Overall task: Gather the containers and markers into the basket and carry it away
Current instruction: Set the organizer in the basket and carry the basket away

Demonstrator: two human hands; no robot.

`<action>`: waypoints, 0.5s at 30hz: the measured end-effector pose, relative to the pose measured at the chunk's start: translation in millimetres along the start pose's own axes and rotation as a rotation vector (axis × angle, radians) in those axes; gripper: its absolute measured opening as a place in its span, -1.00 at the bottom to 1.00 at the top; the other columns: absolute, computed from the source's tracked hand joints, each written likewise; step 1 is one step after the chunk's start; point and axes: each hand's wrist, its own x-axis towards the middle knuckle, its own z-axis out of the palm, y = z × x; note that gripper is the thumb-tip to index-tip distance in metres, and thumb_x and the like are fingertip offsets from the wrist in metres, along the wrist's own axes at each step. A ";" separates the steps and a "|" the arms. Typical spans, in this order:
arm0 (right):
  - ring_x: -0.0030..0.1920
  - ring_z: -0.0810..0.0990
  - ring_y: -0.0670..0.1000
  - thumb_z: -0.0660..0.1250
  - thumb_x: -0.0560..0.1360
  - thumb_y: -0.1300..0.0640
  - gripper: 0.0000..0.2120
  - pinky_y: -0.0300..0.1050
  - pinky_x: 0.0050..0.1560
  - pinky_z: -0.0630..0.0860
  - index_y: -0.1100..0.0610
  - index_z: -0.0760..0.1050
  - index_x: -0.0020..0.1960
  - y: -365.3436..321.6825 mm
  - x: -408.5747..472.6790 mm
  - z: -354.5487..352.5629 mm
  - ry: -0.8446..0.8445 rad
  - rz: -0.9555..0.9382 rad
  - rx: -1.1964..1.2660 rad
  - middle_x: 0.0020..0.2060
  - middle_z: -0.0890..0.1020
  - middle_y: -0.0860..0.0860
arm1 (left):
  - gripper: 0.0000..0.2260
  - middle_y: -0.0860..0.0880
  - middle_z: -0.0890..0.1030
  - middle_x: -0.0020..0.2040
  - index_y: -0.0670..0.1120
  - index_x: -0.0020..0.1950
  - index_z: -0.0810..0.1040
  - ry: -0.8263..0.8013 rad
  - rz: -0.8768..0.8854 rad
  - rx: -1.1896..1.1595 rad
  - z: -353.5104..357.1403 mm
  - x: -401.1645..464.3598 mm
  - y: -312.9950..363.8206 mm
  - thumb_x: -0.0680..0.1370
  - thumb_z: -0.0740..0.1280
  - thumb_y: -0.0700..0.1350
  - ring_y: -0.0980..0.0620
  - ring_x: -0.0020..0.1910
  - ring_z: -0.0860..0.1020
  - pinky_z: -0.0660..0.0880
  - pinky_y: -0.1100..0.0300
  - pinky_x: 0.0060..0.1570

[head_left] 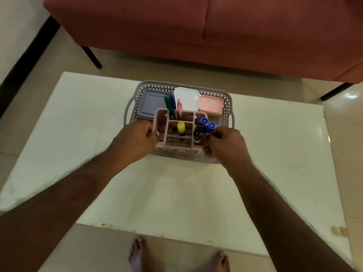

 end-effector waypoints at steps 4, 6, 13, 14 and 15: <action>-0.35 0.70 0.06 0.34 0.43 0.19 -0.87 0.12 -0.25 0.69 0.06 0.66 -0.10 16.7 16.3 15.9 -0.048 0.070 -0.133 -0.34 0.70 0.04 | -0.83 -0.07 0.63 -0.25 -0.09 -0.10 0.56 -0.029 0.011 0.080 17.7 15.5 -15.7 0.60 0.27 -0.04 -0.04 -0.29 0.58 0.45 0.15 -0.35; -0.33 0.69 0.07 0.32 0.45 0.21 -0.84 0.10 -0.32 0.68 0.07 0.65 -0.07 23.0 17.7 22.5 -0.068 0.080 -0.174 -0.32 0.69 0.05 | -0.83 -0.06 0.61 -0.23 -0.08 -0.07 0.56 -0.041 0.007 0.101 27.2 19.9 -23.8 0.62 0.25 -0.02 -0.03 -0.26 0.57 0.33 0.19 -0.39; -0.28 0.69 0.15 0.30 0.48 0.20 -0.84 0.01 -0.39 0.65 0.00 0.58 -0.21 20.1 29.2 31.1 -0.043 0.060 -0.192 -0.31 0.67 0.06 | -0.79 -0.02 0.59 -0.24 -0.04 -0.04 0.54 0.030 -0.008 0.156 39.5 30.5 -34.3 0.63 0.20 0.03 -0.07 -0.22 0.57 0.35 0.16 -0.33; -0.29 0.69 0.15 0.32 0.49 0.18 -0.82 -0.01 -0.40 0.66 -0.02 0.58 -0.24 22.0 28.6 28.0 -0.052 0.059 -0.177 -0.32 0.67 0.04 | -0.77 -0.01 0.58 -0.24 -0.04 -0.04 0.55 0.030 -0.021 0.166 39.0 28.8 -34.7 0.63 0.19 0.06 -0.07 -0.21 0.57 0.37 0.16 -0.32; -0.30 0.70 0.14 0.34 0.49 0.15 -0.83 0.02 -0.36 0.67 -0.02 0.60 -0.25 24.4 27.7 22.9 -0.038 0.051 -0.169 -0.32 0.68 0.02 | -0.76 -0.01 0.59 -0.23 -0.03 -0.03 0.56 0.053 -0.035 0.169 37.3 26.4 -36.4 0.62 0.19 0.07 -0.08 -0.20 0.58 0.39 0.15 -0.29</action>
